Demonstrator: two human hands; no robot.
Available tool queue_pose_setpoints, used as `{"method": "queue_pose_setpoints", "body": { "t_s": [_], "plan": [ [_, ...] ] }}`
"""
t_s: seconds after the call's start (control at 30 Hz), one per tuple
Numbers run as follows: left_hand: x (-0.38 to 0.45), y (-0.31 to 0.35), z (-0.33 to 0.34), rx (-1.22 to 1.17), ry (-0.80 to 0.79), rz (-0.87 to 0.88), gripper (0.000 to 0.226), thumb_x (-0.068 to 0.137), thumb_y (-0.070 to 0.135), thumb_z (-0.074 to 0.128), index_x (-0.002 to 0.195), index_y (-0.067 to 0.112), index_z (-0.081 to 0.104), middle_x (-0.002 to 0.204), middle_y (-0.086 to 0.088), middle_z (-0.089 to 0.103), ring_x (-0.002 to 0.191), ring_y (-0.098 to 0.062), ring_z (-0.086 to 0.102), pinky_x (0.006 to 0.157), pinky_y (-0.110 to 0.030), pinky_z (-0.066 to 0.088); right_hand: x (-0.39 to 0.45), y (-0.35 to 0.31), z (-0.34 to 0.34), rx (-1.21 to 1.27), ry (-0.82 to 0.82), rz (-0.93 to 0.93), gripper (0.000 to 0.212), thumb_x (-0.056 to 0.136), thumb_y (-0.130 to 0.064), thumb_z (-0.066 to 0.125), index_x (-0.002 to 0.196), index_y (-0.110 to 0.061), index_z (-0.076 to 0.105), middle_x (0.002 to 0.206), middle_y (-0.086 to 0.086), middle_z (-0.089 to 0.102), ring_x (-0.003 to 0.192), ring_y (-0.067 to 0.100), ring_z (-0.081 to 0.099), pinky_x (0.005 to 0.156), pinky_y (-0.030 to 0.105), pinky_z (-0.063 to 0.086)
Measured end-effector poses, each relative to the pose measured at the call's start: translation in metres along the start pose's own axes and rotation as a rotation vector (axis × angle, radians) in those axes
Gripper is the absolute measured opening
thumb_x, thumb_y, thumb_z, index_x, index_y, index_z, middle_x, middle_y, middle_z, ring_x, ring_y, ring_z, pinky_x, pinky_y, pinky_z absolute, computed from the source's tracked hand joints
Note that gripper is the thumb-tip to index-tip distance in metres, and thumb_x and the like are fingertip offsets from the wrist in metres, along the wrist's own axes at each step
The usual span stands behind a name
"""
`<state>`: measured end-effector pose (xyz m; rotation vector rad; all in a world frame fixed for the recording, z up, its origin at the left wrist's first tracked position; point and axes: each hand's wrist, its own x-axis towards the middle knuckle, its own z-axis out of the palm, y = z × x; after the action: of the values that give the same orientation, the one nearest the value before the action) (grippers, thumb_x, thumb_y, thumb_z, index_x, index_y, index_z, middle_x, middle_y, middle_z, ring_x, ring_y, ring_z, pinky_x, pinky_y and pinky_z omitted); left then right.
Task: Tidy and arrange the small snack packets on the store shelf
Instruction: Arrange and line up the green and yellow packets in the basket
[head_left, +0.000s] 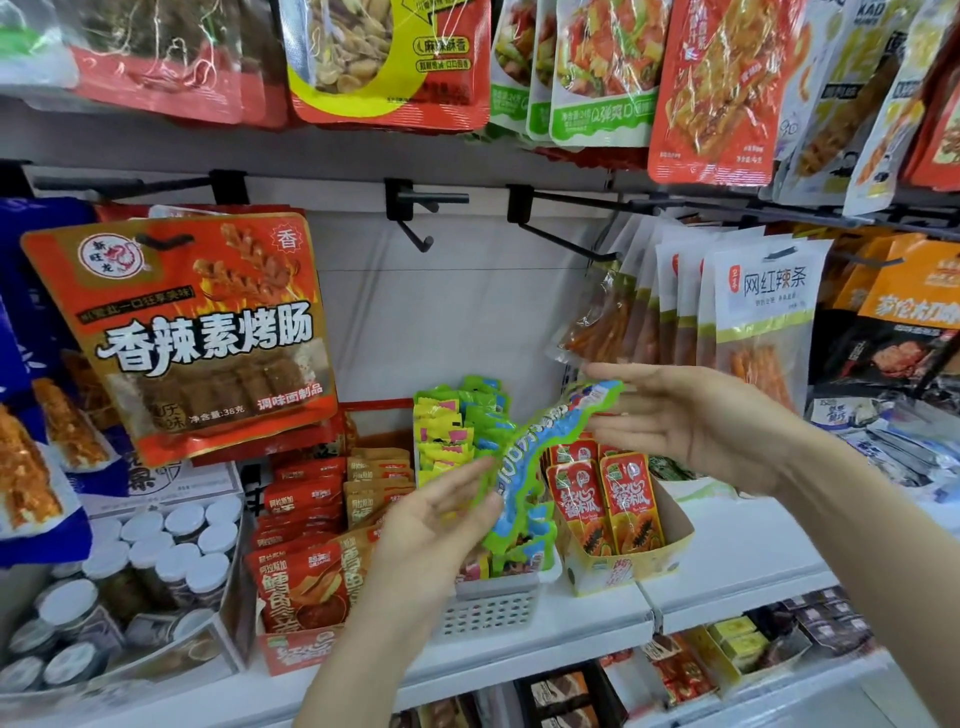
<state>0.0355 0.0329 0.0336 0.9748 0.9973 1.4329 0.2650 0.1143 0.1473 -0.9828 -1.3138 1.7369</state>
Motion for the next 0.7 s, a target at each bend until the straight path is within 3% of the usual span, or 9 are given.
{"method": "queue_pose_setpoints", "body": {
  "t_s": [0.1,0.2,0.3,0.4,0.43,0.5,0.6,0.7],
  "plan": [
    [0.006,0.003,-0.005,0.452,0.020,0.258,0.039,0.081,0.017,0.078,0.111,0.041,0.070,0.107,0.029,0.070,0.092,0.004,0.069,0.073,-0.012,0.052,-0.002,-0.005,-0.001,-0.185,0.014,-0.028,0.028,0.095,-0.030,0.058,0.113,-0.011,0.068,0.110,0.023,0.070,0.100,0.037,0.070,0.074,0.032,0.060],
    [0.008,0.000,0.002,0.533,-0.004,0.359,0.043,0.080,0.018,0.080,0.112,0.044,0.068,0.112,0.031,0.066,0.100,0.009,0.064,0.079,-0.011,0.050,-0.002,-0.004,0.002,-0.457,0.114,-0.181,0.028,0.073,-0.020,0.076,0.095,-0.011,0.062,0.094,0.017,0.075,0.090,0.028,0.073,0.068,0.028,0.061],
    [0.011,-0.002,0.001,0.515,0.031,0.367,0.060,0.074,0.014,0.085,0.117,0.048,0.060,0.104,0.021,0.067,0.086,0.001,0.067,0.071,-0.015,0.054,-0.010,-0.009,0.001,-0.507,0.137,-0.250,0.041,0.077,-0.009,0.074,0.113,-0.022,0.060,0.086,0.010,0.076,0.084,0.021,0.074,0.064,0.023,0.059],
    [0.019,-0.001,-0.022,0.812,0.127,0.430,0.081,0.064,0.039,0.089,0.134,0.041,0.049,0.124,0.021,0.053,0.112,-0.001,0.053,0.094,-0.016,0.043,-0.016,-0.013,-0.008,-0.565,0.312,-0.361,0.030,0.079,-0.011,0.073,0.100,-0.028,0.063,0.072,-0.015,0.074,0.071,0.005,0.073,0.054,0.011,0.053],
    [0.021,0.000,-0.029,0.939,0.141,0.465,0.085,0.062,0.052,0.085,0.138,0.039,0.047,0.130,0.022,0.046,0.121,0.001,0.043,0.101,-0.014,0.033,-0.016,-0.013,-0.012,-0.564,0.383,-0.393,0.024,0.078,-0.013,0.074,0.096,-0.026,0.064,0.071,-0.016,0.073,0.069,0.003,0.072,0.054,0.010,0.052],
    [0.023,0.000,-0.033,1.050,0.133,0.517,0.088,0.062,0.070,0.072,0.139,0.036,0.046,0.134,0.023,0.038,0.128,0.001,0.032,0.107,-0.015,0.024,-0.015,-0.010,-0.017,-0.571,0.502,-0.433,0.029,0.080,-0.013,0.075,0.105,-0.020,0.063,0.082,-0.013,0.072,0.067,-0.001,0.071,0.056,0.009,0.052],
    [0.026,-0.008,-0.021,1.151,0.063,0.521,0.094,0.064,0.081,0.059,0.140,0.027,0.049,0.143,0.016,0.040,0.136,-0.007,0.031,0.115,-0.027,0.026,-0.013,-0.001,-0.021,-0.739,0.619,-0.480,0.039,0.081,-0.014,0.076,0.119,-0.012,0.064,0.083,-0.019,0.064,0.067,-0.012,0.064,0.057,0.001,0.047],
    [0.030,-0.021,-0.007,1.352,-0.049,0.464,0.104,0.064,0.088,0.046,0.148,0.028,0.038,0.154,0.015,0.033,0.147,-0.008,0.017,0.123,-0.033,0.012,-0.012,0.008,-0.019,-0.801,0.651,-0.479,0.041,0.080,-0.019,0.078,0.118,-0.015,0.067,0.082,-0.025,0.061,0.073,-0.015,0.061,0.064,0.002,0.046]
  ]
}}
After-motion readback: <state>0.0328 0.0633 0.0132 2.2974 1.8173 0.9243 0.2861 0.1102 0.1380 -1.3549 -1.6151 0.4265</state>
